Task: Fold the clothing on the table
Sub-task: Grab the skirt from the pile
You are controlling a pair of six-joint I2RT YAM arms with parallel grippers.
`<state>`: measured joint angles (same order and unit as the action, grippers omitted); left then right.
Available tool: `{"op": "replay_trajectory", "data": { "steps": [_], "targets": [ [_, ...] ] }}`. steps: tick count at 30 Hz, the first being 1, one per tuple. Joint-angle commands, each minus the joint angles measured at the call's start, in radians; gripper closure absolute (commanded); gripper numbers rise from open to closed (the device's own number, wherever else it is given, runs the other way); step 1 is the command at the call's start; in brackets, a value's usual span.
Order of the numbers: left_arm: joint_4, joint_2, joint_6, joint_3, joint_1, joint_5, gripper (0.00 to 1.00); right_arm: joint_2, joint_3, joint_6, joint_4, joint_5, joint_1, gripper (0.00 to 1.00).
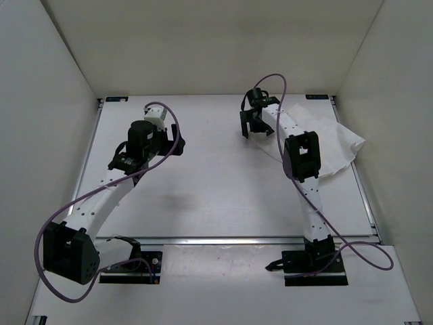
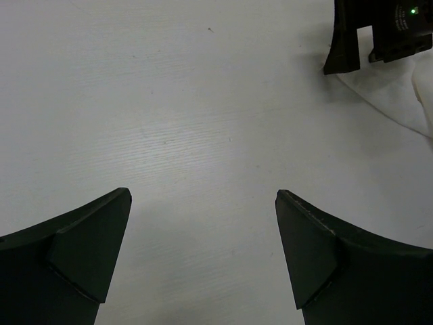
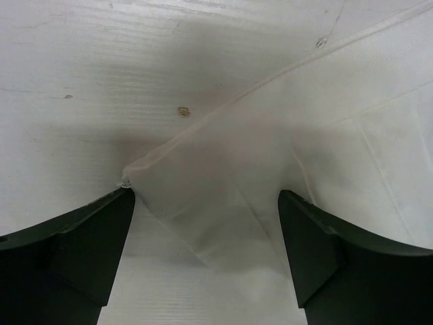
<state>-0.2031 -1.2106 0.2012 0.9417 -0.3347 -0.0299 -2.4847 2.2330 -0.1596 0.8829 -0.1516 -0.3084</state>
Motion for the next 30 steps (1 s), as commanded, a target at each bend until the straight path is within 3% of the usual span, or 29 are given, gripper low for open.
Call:
{"op": "replay_trajectory", "data": {
  "steps": [1, 5, 8, 9, 11, 16, 21, 23, 26, 28, 30],
  "targets": [
    [-0.025, 0.057, 0.023, -0.014, 0.010, 0.035, 0.01, 0.007, 0.045, 0.020, -0.018, -0.062, -0.003, 0.16],
    [-0.030, 0.104, 0.035, -0.038, 0.036, 0.036, 0.01, -0.019, 0.042, 0.037, -0.038, -0.063, -0.008, 0.38],
    [-0.045, 0.124, 0.012, -0.041, 0.033, 0.047, 0.01, -0.043, 0.040, 0.035, -0.030, -0.077, -0.024, 0.71],
    [-0.051, 0.132, 0.007, -0.044, 0.034, 0.054, 0.02, -0.051, 0.042, 0.034, -0.024, -0.081, -0.020, 0.75],
    [-0.062, 0.131, 0.007, -0.031, 0.031, 0.062, 0.01, -0.059, 0.047, 0.023, -0.010, -0.094, -0.026, 0.98],
    [-0.053, 0.135, 0.001, -0.026, 0.026, 0.074, 0.01, 0.000, 0.045, 0.008, -0.022, 0.001, -0.026, 1.00],
    [-0.030, 0.135, 0.007, -0.026, 0.020, 0.113, 0.01, 0.168, 0.033, 0.032, -0.119, 0.282, -0.113, 1.00],
    [-0.021, 0.138, 0.009, -0.034, 0.019, 0.152, 0.01, 0.210, 0.085, 0.009, -0.146, 0.409, -0.167, 1.00],
    [-0.018, 0.158, 0.023, -0.061, 0.023, 0.228, 0.02, 0.230, 0.291, -0.067, -0.173, 0.558, -0.222, 1.00],
    [-0.010, 0.169, 0.033, -0.081, 0.030, 0.246, 0.01, 0.254, 0.463, -0.078, -0.168, 0.555, -0.268, 1.00],
    [-0.012, 0.178, 0.030, -0.087, 0.034, 0.258, 0.01, 0.346, 0.427, -0.115, -0.198, 0.555, -0.261, 1.00]
  ]
}}
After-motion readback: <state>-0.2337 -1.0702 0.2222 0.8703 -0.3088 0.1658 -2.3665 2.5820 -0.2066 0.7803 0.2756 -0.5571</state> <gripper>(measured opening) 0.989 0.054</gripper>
